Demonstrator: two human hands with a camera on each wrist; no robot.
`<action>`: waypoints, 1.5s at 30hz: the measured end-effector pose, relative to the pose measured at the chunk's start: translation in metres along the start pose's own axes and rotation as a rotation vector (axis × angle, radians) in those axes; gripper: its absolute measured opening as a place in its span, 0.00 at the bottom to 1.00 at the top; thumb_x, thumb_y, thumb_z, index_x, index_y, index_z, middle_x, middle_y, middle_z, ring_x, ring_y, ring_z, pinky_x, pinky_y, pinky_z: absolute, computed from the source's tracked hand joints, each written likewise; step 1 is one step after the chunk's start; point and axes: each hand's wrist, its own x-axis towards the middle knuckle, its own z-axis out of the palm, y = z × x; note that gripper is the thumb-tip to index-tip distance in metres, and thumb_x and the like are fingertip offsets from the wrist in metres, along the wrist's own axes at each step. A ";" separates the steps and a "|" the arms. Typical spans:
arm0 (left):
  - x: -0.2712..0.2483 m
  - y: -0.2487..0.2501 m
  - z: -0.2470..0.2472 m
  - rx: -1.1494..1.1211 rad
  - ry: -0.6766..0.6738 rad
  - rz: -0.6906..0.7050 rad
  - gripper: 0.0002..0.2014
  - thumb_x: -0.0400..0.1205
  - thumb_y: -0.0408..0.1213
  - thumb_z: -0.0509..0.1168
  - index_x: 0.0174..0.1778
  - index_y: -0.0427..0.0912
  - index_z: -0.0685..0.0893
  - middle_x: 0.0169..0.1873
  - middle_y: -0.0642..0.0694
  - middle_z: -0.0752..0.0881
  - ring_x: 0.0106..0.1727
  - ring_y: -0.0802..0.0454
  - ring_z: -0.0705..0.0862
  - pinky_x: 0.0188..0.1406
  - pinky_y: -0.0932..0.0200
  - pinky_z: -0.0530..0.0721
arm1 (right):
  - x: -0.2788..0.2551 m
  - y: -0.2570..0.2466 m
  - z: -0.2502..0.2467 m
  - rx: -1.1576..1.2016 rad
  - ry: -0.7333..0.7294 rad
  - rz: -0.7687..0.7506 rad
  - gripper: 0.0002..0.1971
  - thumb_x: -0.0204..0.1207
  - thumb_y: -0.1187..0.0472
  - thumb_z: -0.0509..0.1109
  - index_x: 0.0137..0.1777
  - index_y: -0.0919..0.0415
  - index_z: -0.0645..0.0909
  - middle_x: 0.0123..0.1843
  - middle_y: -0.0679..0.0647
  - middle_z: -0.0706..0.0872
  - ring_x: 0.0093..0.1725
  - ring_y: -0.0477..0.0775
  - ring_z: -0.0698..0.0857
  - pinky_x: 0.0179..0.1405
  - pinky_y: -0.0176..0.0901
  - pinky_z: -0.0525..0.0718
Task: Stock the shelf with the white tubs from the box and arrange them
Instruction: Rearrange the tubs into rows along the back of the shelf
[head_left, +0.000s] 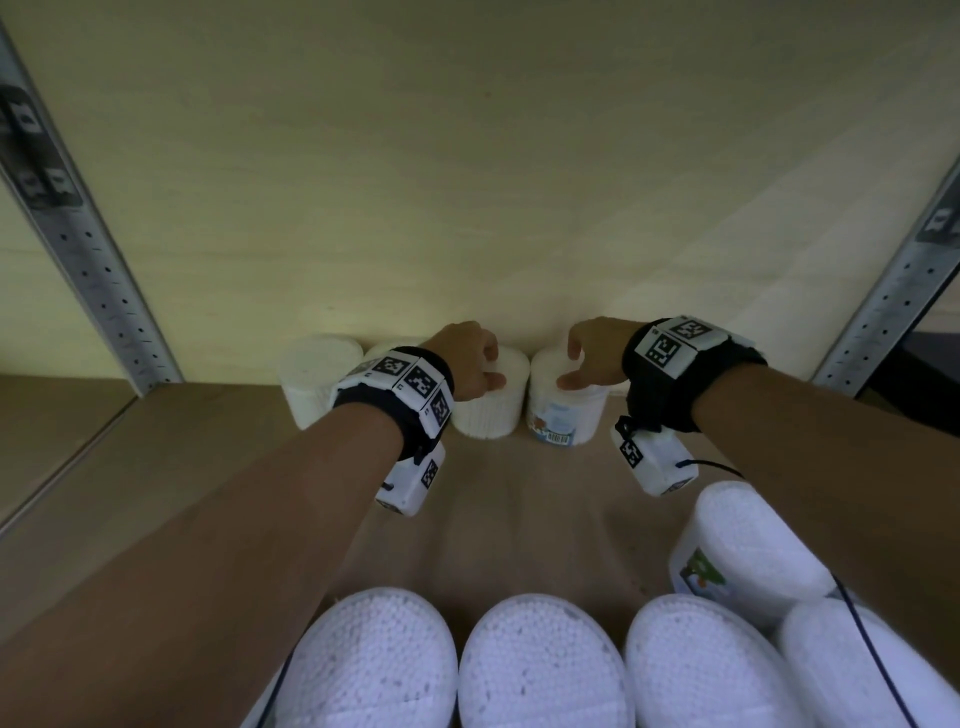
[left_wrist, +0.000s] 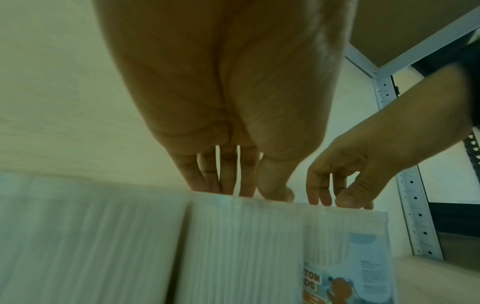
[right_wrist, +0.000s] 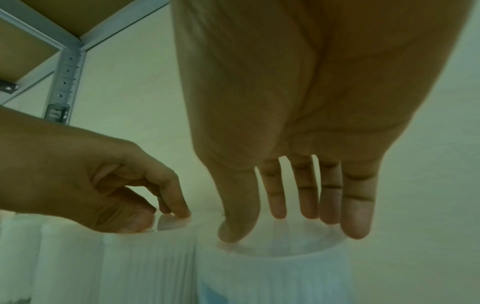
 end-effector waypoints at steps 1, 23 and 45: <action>0.000 0.000 0.000 -0.001 -0.001 -0.001 0.22 0.81 0.46 0.66 0.67 0.38 0.78 0.68 0.39 0.75 0.68 0.42 0.77 0.64 0.53 0.75 | 0.000 -0.001 0.000 -0.003 -0.001 0.001 0.28 0.78 0.45 0.67 0.69 0.67 0.75 0.69 0.63 0.80 0.66 0.63 0.80 0.68 0.55 0.79; -0.001 -0.002 0.001 -0.005 0.000 0.010 0.22 0.81 0.47 0.66 0.68 0.38 0.78 0.68 0.39 0.75 0.68 0.42 0.76 0.64 0.53 0.74 | 0.001 -0.003 0.000 -0.017 0.012 0.013 0.33 0.75 0.38 0.66 0.68 0.64 0.77 0.66 0.61 0.82 0.63 0.62 0.82 0.67 0.55 0.81; 0.001 -0.004 0.002 0.006 -0.001 0.021 0.22 0.81 0.47 0.65 0.68 0.39 0.77 0.68 0.39 0.74 0.69 0.41 0.75 0.66 0.52 0.73 | -0.001 0.002 -0.007 -0.040 0.002 -0.120 0.28 0.74 0.61 0.74 0.75 0.56 0.74 0.75 0.55 0.75 0.73 0.58 0.76 0.70 0.48 0.75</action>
